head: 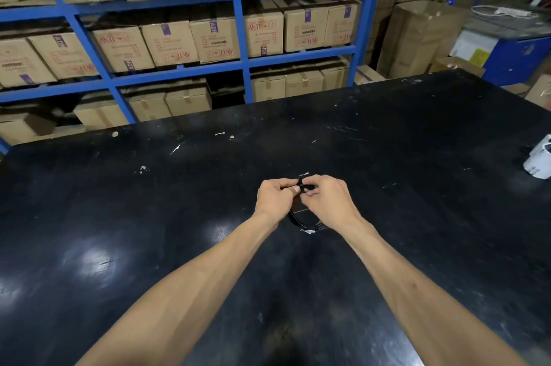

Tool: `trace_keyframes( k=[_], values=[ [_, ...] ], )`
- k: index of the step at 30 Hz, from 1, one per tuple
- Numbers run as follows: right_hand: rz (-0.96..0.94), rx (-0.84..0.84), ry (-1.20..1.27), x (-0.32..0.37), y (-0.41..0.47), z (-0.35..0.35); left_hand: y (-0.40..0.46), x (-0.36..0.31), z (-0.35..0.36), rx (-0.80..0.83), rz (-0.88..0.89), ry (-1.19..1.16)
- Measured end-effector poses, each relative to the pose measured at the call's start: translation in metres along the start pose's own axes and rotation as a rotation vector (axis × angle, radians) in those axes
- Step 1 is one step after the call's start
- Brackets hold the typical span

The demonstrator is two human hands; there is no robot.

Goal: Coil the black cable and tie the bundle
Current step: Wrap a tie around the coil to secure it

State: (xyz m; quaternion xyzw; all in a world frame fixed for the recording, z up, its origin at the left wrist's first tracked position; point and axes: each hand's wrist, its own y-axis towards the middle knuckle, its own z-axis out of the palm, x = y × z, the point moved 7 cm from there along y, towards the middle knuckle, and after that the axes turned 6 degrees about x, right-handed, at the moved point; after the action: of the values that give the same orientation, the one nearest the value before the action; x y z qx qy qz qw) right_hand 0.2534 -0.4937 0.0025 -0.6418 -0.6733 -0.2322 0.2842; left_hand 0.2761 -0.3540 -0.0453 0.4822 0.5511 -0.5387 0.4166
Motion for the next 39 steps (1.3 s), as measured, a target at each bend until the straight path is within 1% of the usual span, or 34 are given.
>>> trace_keyframes(
  k=[2, 4, 7, 9, 12, 14, 16, 18, 20, 23, 25, 26, 29, 31, 33, 35, 39],
  values=[
    [-0.108, -0.040, -0.282, 0.010, 0.000, -0.005, 0.001, -0.003, -0.001, 0.017, 0.009, 0.021],
    [-0.153, -0.088, -0.454, 0.016, 0.002, -0.013, 0.002, -0.006, -0.002, 0.020, 0.017, 0.046],
    [-0.235, -0.096, -0.517, 0.024, 0.003, -0.024, 0.005, -0.015, -0.007, 0.021, 0.047, 0.123],
    [-0.308, -0.060, -0.521, 0.028, 0.004, -0.029, 0.007, -0.021, -0.011, 0.039, 0.047, 0.172],
    [-0.330, 0.077, -0.412, 0.026, 0.009, -0.032, 0.009, -0.026, -0.011, 0.119, 0.047, 0.254],
    [-0.259, 0.152, -0.266, 0.017, 0.013, -0.031, 0.009, -0.026, -0.008, 0.170, 0.034, 0.286],
    [-0.180, 0.165, -0.128, 0.008, 0.016, -0.027, 0.008, -0.024, -0.006, 0.190, 0.015, 0.235],
    [-0.103, 0.103, -0.047, -0.003, 0.019, -0.025, 0.007, -0.020, -0.006, 0.199, -0.007, 0.094],
    [-0.014, 0.022, 0.054, -0.018, 0.024, -0.024, 0.005, -0.013, -0.009, 0.251, -0.071, 0.005],
    [0.145, -0.074, 0.231, -0.044, 0.023, -0.021, -0.001, 0.007, -0.011, 0.455, -0.247, -0.088],
    [0.246, -0.139, 0.337, -0.063, 0.023, -0.018, -0.001, 0.019, -0.013, 0.552, -0.281, -0.184],
    [0.291, -0.155, 0.400, -0.072, 0.025, -0.014, 0.001, 0.023, -0.014, 0.555, -0.274, -0.196],
    [0.388, -0.101, 0.565, -0.093, 0.026, 0.003, 0.009, 0.035, -0.024, 0.421, -0.254, -0.140],
    [0.415, -0.056, 0.560, -0.103, 0.031, 0.016, 0.015, 0.045, -0.032, 0.288, -0.290, -0.066],
    [0.440, -0.028, 0.520, -0.110, 0.034, 0.028, 0.019, 0.060, -0.040, 0.174, -0.367, -0.013],
    [0.476, 0.009, 0.492, -0.116, 0.037, 0.044, 0.020, 0.078, -0.044, 0.113, -0.450, 0.012],
    [0.545, 0.101, 0.450, -0.134, 0.044, 0.082, 0.020, 0.113, -0.049, 0.060, -0.573, 0.092]
  ],
)
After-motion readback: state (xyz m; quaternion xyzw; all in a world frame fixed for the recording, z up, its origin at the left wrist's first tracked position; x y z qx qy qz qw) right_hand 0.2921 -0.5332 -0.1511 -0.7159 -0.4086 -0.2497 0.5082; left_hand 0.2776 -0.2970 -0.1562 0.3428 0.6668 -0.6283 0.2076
